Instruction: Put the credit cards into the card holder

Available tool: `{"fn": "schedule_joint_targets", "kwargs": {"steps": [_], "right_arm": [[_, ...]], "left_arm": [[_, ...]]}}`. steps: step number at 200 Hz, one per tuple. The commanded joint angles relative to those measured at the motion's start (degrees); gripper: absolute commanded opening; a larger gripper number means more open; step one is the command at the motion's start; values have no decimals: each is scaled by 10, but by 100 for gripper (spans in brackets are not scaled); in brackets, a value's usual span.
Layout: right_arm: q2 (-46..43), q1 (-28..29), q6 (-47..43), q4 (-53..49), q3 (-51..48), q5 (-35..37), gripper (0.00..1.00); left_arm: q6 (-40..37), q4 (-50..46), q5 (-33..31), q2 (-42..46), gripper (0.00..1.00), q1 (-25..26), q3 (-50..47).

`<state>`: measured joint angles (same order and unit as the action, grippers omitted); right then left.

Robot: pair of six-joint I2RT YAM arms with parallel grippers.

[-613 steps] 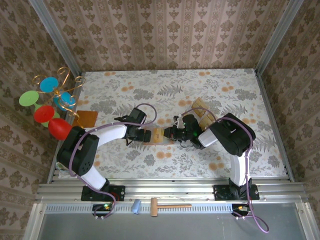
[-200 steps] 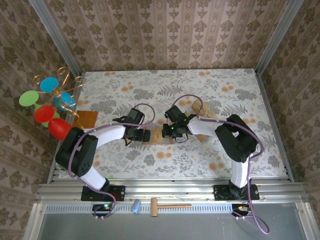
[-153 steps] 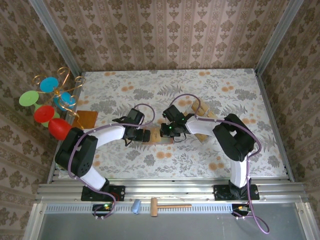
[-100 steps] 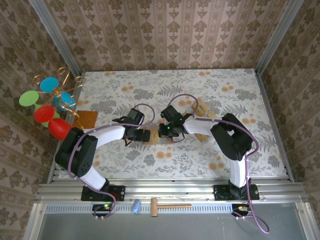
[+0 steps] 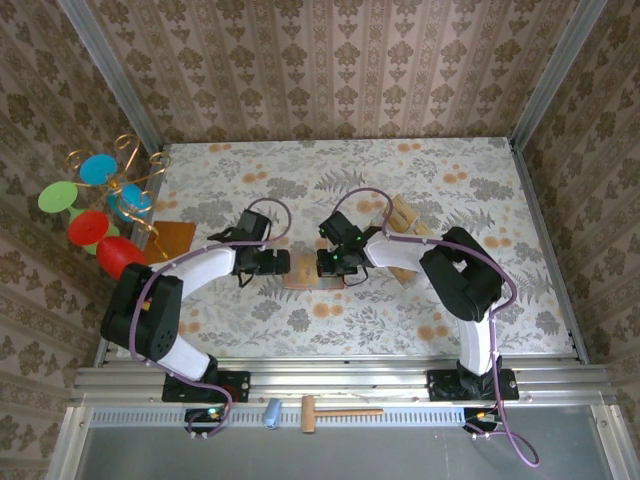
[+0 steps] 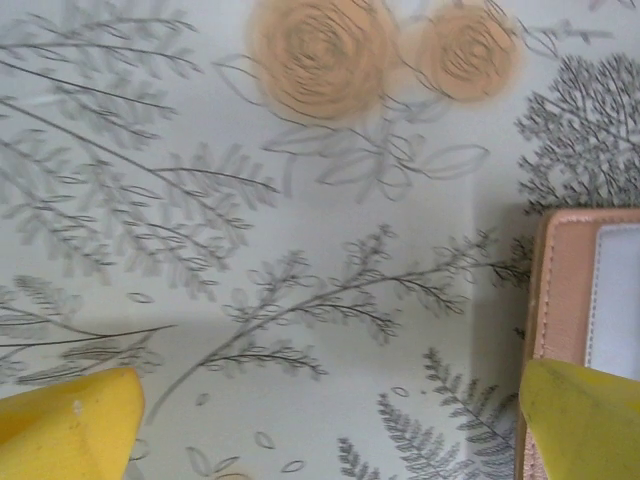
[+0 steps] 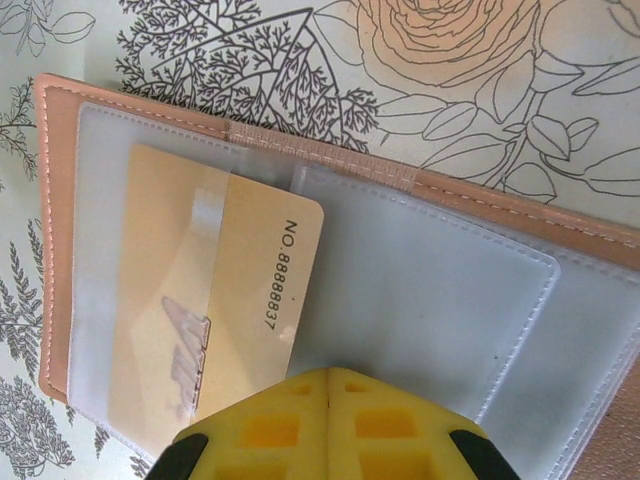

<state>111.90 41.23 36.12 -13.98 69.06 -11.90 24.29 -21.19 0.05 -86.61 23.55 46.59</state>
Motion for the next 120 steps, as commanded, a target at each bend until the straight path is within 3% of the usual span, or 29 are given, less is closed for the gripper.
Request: {"fn": "schedule_joint_targets", "kwargs": {"steps": [1,120], "right_arm": [[1,5,-8,-28,8,21,0],[9,20,-17,-45,27,23,0]], "left_arm": [[16,-35,-15,8,99,-5,9],[16,-43,-24,-47,98,15,15]]}}
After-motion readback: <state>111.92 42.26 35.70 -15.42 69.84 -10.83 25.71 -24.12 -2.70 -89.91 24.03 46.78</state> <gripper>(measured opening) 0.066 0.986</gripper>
